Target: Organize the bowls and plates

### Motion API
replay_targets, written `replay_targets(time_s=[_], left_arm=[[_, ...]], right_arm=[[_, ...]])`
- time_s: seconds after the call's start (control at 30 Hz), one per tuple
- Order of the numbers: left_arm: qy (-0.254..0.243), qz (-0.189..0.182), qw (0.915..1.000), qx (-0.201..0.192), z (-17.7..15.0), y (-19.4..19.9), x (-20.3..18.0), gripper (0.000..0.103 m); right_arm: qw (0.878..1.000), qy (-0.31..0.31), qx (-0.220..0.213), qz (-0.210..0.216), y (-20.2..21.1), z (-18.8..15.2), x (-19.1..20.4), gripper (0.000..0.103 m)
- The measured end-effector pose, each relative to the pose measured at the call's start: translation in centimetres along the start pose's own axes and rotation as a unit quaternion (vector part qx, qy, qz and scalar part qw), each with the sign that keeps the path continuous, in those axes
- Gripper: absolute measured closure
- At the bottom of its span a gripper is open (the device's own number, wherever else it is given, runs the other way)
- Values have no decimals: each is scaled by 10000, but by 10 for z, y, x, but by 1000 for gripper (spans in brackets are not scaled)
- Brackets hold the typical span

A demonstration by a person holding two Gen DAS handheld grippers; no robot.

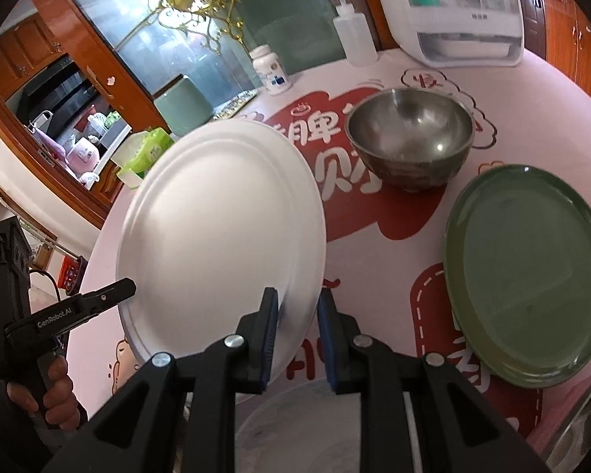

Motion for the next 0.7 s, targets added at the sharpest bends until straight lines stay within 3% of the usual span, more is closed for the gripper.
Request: replay_targets(time_s=[0.7], left_arm=[[-267, -199, 9972, -670, -7, 87, -33, 79]], right_arm=[[9959, -92, -859, 280, 85, 4, 14, 82]])
Point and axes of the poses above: each gripper's, at about its wrist camera, not at the fingertips, and y roughly against the way its jaws point, x to its left, z to its top, the point moved 3 cm from there along -y, roughly the way its jaws point, and after that the axes turned 6 degrees about -z, right-handed, at the moved point
